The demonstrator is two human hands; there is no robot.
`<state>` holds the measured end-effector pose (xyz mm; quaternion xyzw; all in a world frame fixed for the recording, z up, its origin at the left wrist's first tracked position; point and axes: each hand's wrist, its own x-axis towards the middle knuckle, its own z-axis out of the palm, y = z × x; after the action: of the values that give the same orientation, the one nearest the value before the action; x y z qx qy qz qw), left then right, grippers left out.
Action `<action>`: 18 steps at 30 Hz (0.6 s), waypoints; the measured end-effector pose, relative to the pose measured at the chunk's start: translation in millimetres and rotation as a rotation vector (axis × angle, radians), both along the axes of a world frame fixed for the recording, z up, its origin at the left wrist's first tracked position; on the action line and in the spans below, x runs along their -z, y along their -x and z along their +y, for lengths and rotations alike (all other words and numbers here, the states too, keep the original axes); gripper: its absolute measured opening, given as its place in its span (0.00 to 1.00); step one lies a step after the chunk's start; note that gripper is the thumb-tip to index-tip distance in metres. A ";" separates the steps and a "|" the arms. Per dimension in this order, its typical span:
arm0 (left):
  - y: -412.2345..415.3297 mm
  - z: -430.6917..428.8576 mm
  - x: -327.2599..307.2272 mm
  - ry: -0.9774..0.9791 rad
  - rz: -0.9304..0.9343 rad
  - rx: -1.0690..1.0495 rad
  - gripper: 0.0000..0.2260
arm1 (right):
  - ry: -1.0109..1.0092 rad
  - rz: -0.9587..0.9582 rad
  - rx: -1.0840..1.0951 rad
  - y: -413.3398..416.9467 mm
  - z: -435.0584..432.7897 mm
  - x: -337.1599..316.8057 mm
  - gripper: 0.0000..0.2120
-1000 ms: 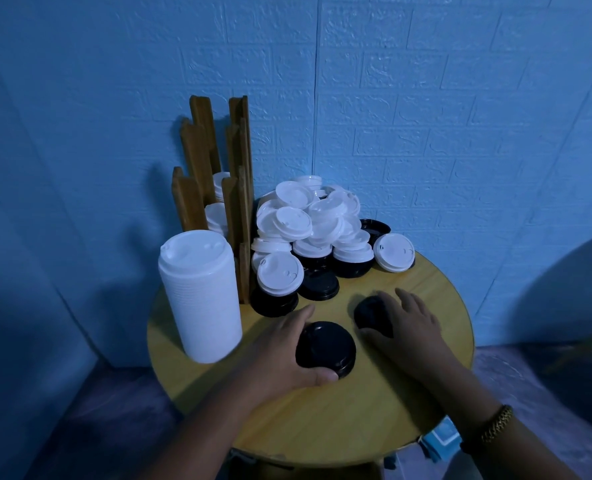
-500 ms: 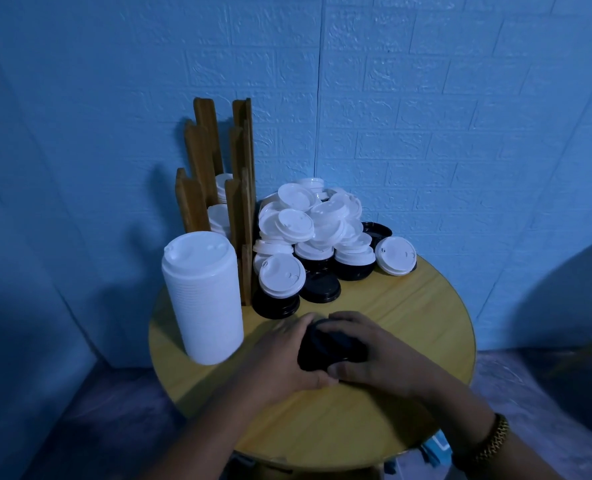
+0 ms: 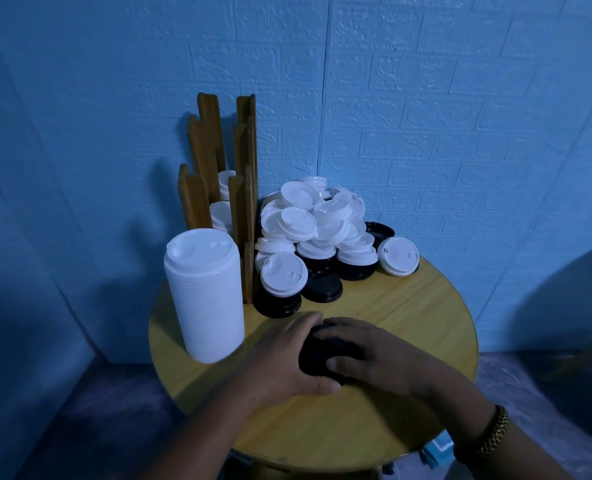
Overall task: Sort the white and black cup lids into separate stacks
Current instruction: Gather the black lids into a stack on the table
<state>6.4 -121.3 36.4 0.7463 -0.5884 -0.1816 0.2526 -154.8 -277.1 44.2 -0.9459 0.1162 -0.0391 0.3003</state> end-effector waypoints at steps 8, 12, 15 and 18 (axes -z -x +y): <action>0.1 -0.6 -2.6 -0.026 -0.032 0.001 0.42 | -0.114 -0.184 0.224 -9.4 -15.5 -5.4 0.16; -0.2 0.2 -3.3 -0.031 -0.039 -0.005 0.41 | 0.267 0.022 0.208 -37.8 -39.3 0.6 0.22; 1.3 2.2 -3.0 -0.015 -0.023 -0.019 0.41 | 0.355 0.115 0.209 -41.1 -45.6 6.4 0.22; 1.6 1.7 -2.4 -0.004 -0.021 -0.044 0.41 | 0.395 0.010 0.282 -26.1 -41.7 7.3 0.22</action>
<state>4.8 -119.6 38.9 0.7614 -0.5741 -0.1693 0.2489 -128.7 -318.7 36.9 -0.9608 0.2388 -0.0982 0.1005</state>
